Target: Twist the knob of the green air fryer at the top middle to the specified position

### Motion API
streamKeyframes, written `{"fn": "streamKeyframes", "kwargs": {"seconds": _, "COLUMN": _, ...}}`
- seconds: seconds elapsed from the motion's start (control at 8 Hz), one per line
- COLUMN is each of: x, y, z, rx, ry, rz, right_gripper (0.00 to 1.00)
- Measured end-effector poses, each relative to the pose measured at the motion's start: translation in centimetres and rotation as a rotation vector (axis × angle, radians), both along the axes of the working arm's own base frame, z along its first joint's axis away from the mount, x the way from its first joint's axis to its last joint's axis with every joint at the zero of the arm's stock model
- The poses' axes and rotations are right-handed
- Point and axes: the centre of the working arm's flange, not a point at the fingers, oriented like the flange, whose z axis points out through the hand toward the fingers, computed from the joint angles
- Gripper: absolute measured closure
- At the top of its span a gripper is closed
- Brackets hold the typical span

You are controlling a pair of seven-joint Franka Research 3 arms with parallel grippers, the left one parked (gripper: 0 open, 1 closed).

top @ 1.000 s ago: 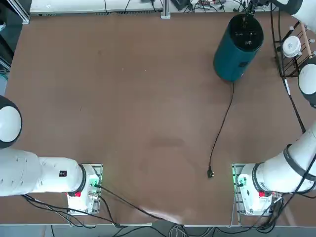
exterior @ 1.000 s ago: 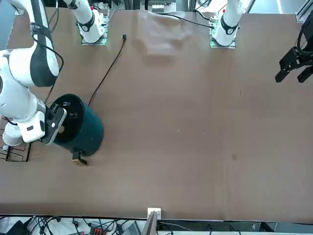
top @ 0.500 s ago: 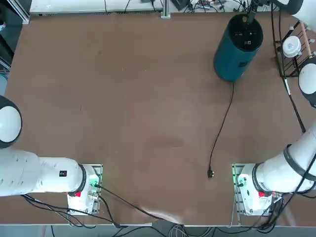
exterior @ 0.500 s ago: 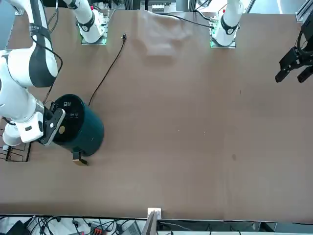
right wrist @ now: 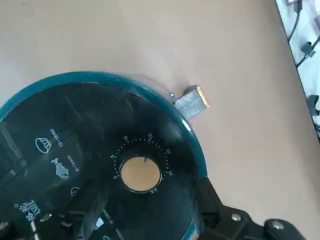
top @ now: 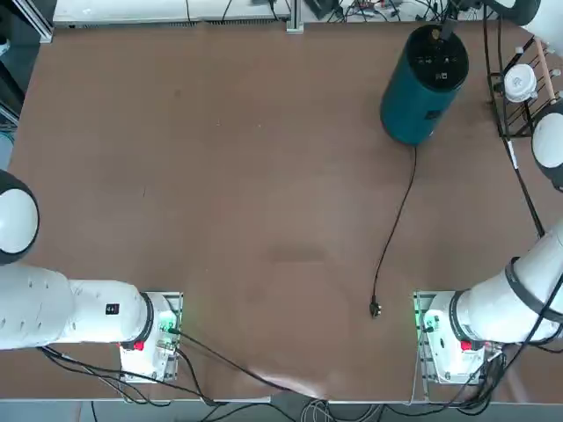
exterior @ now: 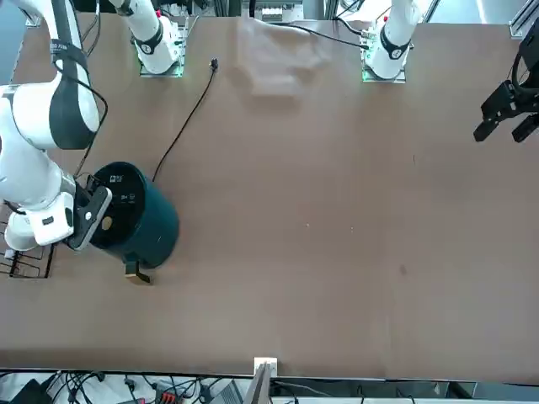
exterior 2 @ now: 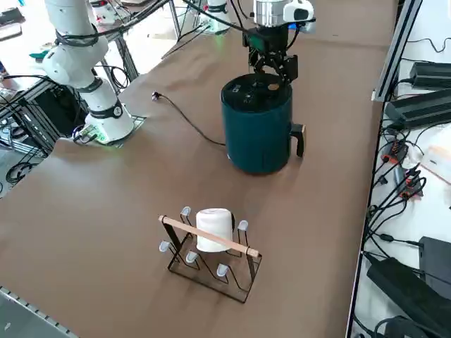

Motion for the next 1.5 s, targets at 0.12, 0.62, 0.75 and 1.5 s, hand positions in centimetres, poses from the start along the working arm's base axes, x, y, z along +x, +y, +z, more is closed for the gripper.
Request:
{"fn": "streamKeyframes", "kwargs": {"seconds": 0.12, "x": -0.2, "y": 0.1, "z": 0.8, "rx": 0.002, "ry": -0.009, "rz": -0.063, "right_gripper": 0.00}}
{"fn": "streamKeyframes", "kwargs": {"seconds": 0.62, "x": -2.2, "y": 0.4, "z": 6.4, "rx": 0.022, "ry": -0.067, "rz": -0.461, "right_gripper": 0.00}}
{"fn": "streamKeyframes", "kwargs": {"seconds": 0.75, "x": -2.7, "y": 0.4, "z": 7.3, "rx": 0.032, "ry": -0.076, "rz": -0.586, "right_gripper": 0.00}}
{"fn": "streamKeyframes", "kwargs": {"seconds": 1.5, "x": -4.3, "y": 0.2, "z": 11.4, "rx": 0.115, "ry": -0.126, "rz": -1.192, "right_gripper": 0.00}}
